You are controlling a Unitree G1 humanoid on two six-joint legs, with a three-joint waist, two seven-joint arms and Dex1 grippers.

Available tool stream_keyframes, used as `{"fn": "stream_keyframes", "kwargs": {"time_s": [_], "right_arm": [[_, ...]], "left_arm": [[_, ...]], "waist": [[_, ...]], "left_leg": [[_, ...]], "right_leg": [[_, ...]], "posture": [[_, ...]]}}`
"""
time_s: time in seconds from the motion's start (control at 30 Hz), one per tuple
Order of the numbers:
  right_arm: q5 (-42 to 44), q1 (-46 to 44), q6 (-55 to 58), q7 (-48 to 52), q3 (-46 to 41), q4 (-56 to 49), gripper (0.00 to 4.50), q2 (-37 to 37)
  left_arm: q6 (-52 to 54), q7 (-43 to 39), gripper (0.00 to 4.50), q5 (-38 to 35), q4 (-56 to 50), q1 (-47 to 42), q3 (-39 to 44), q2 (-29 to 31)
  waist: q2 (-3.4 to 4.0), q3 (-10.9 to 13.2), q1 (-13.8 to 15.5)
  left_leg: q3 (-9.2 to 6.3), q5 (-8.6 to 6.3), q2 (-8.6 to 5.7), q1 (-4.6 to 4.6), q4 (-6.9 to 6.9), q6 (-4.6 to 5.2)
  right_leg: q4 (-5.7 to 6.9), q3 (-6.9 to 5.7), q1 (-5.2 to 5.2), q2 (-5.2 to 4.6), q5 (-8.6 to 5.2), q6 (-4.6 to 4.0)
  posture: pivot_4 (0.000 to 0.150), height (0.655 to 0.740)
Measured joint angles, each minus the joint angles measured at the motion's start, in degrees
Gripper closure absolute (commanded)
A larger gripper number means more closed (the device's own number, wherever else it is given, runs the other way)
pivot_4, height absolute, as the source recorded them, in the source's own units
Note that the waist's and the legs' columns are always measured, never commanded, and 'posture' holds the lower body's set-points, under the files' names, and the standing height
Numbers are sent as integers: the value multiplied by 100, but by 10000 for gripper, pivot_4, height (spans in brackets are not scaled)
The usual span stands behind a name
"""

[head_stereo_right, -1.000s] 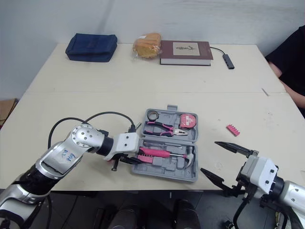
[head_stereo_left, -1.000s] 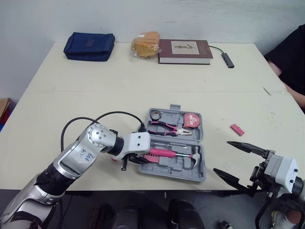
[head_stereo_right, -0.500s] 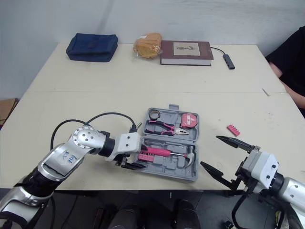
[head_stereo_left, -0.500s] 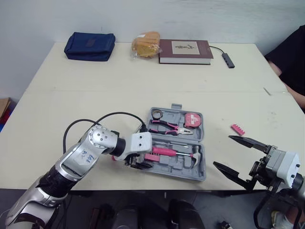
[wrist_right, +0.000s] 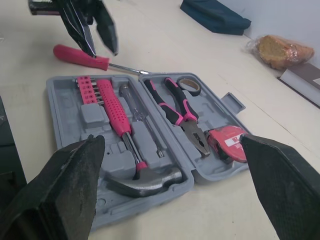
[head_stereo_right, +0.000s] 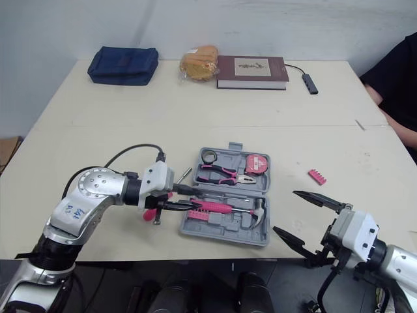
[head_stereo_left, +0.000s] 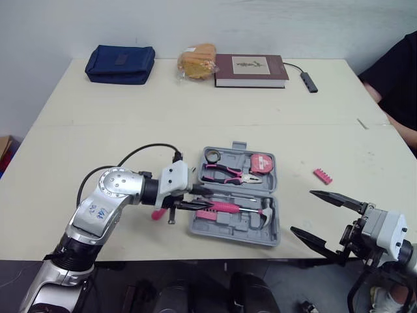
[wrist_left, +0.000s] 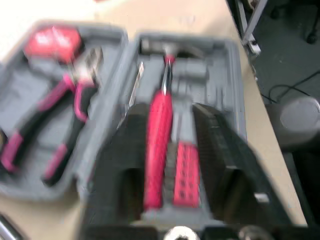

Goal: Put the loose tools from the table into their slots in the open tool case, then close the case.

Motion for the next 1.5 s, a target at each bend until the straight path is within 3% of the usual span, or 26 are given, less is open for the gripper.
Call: {"fn": "stream_keyframes", "kwargs": {"time_s": [0.4,0.67,0.8,0.9,1.0,1.1,1.27,1.5], "right_arm": [[-107,230,-115,19,-9,5,0,64],[-122,273,-124,-3,-10,5,0,64],[-170,330,-184,-1,-94,43,0,69],[-302,433,-440,-12,-480,437,0,184],[-365,531,-774,-77,-772,801,0,478],[-400,800,-1115,-281,-1354,1509,0,889],[-653,763,-1363,-1043,-1967,2052,0,1131],[-971,843,-1238,-1927,-2561,3133,0,1179]], "left_arm": [[-317,-10,44688,580,364,14,-568,99],[-283,4,44688,918,352,-223,-924,120],[-556,13,44688,581,586,15,-673,-287],[-997,251,44688,243,1070,114,167,-425],[-1415,196,36877,-268,1056,480,1045,-400],[-1818,72,23313,-649,1461,1252,2049,-27],[-2640,168,347,-733,2908,1341,3421,600],[-3319,277,347,-664,4293,1826,4081,916]], "waist": [[12,-9,12],[75,-56,14],[69,-53,15],[36,-32,6],[41,-33,-27],[41,-27,-77],[37,-21,-87],[41,-21,-62]], "left_leg": [[1,-5,0,17,1,4],[-5,-22,9,48,1,9],[-13,-23,8,35,2,13],[-14,-22,10,23,1,10],[-7,-23,10,26,-6,9],[-7,-25,14,28,-24,4],[-7,-47,8,31,-28,-25],[4,-41,0,17,-58,-14]], "right_leg": [[-1,3,14,-11,0,0],[-16,4,54,-38,0,0],[-24,-7,50,-46,0,1],[-23,-15,37,-45,0,0],[-29,-14,37,-45,0,0],[-29,-18,35,-37,-2,-1],[-39,-12,27,-59,1,2],[-29,-10,-11,-65,-7,-12]], "posture": [[1500,7400],[1500,7400],[1500,7400],[1500,7400],[1500,7400],[1500,7400],[1500,7400],[1500,7400]]}}
